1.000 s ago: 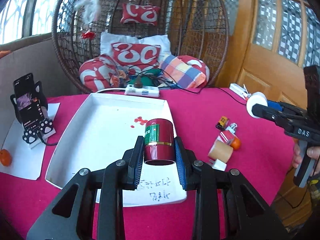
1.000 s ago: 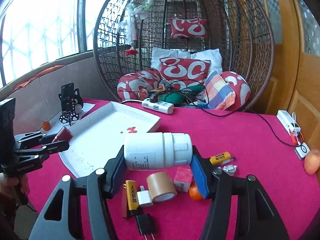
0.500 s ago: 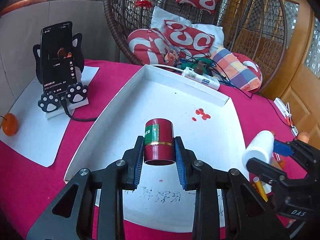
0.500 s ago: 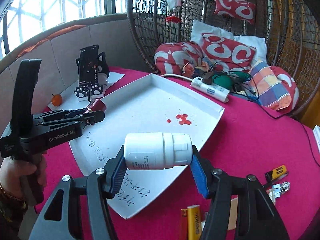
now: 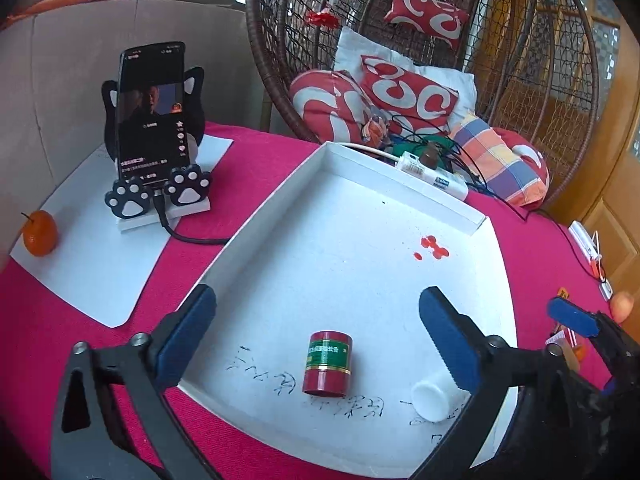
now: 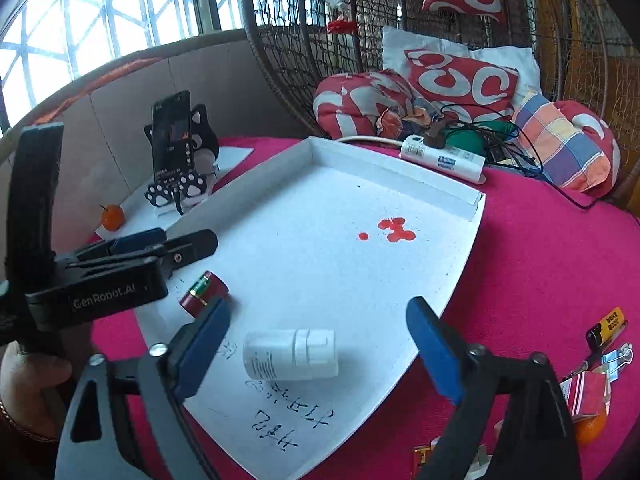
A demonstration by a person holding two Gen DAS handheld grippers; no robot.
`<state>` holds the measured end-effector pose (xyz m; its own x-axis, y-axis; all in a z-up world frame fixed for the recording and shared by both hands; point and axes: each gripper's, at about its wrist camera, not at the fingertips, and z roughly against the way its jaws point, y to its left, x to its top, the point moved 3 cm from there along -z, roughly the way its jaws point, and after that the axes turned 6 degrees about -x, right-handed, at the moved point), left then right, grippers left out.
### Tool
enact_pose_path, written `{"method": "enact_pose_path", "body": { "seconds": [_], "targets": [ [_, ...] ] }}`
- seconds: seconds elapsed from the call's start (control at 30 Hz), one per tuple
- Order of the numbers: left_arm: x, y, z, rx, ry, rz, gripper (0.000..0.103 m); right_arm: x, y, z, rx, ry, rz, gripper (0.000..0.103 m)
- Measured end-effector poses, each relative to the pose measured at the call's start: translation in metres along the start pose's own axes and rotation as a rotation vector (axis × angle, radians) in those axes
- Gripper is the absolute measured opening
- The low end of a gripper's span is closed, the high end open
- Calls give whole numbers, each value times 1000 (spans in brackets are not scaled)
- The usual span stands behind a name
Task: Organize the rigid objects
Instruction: 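Carry the tin and bottle into the white tray and open both tools, then grasp the black charger plug with the right tool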
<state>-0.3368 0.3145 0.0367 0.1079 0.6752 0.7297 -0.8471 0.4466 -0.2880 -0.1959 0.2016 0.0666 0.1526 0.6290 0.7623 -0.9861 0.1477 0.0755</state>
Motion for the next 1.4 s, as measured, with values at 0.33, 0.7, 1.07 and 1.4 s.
{"method": "enact_pose_path", "body": {
  "seconds": [0.33, 0.7, 1.07, 1.4],
  "targets": [
    [-7, -52, 57, -150, -122, -37, 103, 1, -52, 92, -17, -238, -174, 103],
    [-80, -165, 50, -370, 86, -284, 103, -49, -147, 139, -175, -280, -364, 103],
    [-144, -179, 42, -359, 257, -389, 103, -128, -128, 99, -120, 49, -52, 77],
    [-162, -192, 33, -351, 316, -421, 101, -144, -96, 68, -122, 153, 147, 38]
  ]
}}
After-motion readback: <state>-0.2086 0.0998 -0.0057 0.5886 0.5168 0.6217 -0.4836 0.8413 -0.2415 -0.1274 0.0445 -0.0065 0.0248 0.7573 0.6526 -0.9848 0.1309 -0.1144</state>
